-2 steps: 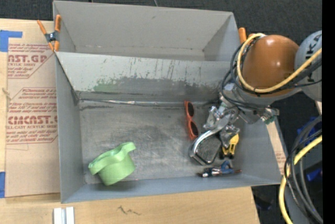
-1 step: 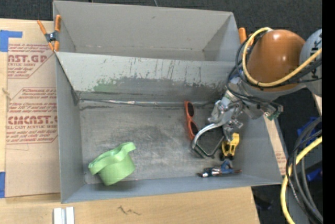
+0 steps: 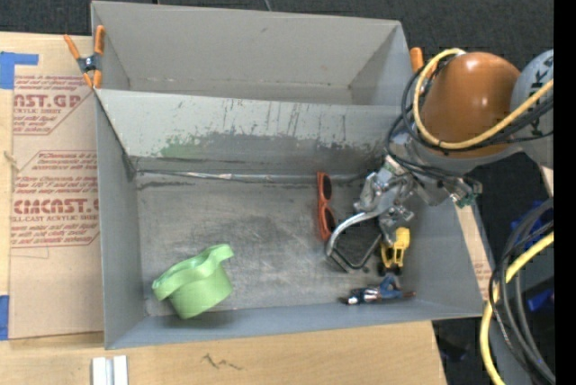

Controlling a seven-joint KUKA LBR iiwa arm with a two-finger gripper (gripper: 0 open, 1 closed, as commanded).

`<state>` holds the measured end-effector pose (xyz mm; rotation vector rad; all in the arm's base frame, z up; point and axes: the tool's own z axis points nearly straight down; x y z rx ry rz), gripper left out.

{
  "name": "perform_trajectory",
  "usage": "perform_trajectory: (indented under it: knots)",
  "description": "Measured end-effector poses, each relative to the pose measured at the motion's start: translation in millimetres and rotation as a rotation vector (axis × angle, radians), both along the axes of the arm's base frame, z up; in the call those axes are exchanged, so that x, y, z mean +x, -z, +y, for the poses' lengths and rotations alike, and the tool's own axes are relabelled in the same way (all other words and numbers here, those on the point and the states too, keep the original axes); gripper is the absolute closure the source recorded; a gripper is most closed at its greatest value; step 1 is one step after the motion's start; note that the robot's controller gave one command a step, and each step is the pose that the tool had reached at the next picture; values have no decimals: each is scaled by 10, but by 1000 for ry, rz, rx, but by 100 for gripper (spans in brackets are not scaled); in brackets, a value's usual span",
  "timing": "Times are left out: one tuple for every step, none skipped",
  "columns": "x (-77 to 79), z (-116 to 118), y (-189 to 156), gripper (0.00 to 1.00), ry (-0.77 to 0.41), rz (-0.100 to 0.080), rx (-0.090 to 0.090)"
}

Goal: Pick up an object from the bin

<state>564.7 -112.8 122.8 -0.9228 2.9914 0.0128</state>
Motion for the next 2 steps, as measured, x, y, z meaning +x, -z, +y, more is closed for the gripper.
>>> perform_trajectory:
  knots:
    - [-30, 39, -44, 100, -125, -15, -3]
    - [-9, 16, 187, 100, -96, -15, -7]
